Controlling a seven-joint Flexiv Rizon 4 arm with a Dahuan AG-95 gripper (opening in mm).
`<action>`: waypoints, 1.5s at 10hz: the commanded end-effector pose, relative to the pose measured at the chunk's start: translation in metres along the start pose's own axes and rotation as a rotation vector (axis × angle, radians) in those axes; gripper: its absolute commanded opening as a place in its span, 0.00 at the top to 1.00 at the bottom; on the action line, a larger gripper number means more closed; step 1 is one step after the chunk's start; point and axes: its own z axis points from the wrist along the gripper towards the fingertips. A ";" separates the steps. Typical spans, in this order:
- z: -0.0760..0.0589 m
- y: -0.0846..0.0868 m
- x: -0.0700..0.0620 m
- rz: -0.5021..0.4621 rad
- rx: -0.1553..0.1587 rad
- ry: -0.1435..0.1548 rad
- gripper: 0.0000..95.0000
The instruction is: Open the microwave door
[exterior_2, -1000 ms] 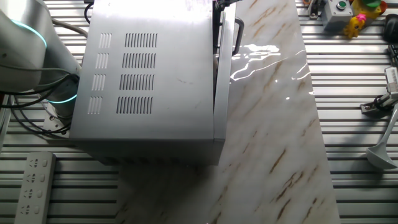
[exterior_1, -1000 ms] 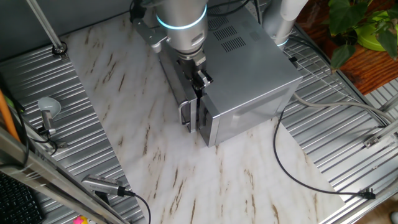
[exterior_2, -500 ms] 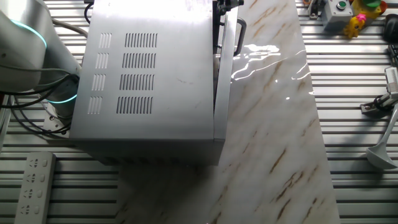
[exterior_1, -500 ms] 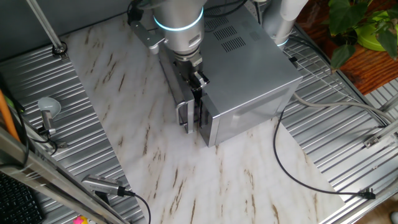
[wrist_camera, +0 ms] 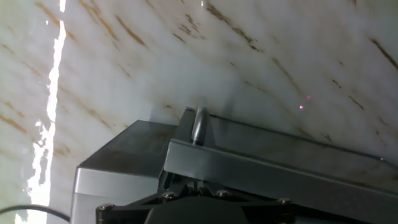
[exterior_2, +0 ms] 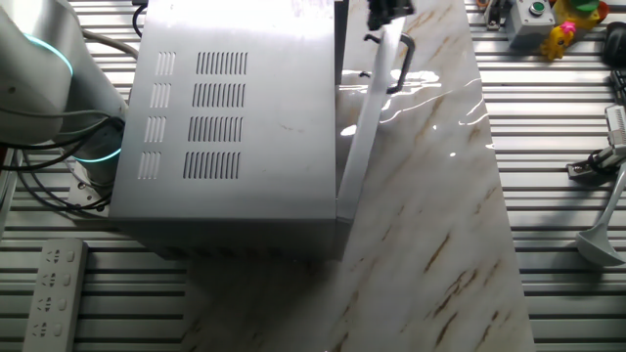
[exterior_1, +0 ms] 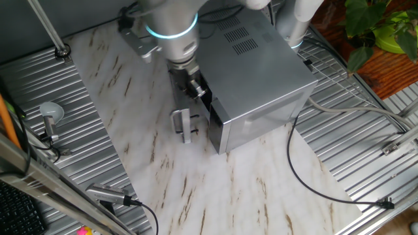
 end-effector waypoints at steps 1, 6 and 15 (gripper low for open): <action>0.000 -0.004 -0.016 -0.022 0.005 0.000 1.00; 0.001 -0.012 -0.043 -0.075 0.028 -0.003 1.00; -0.008 0.024 -0.064 -0.037 0.008 0.024 1.00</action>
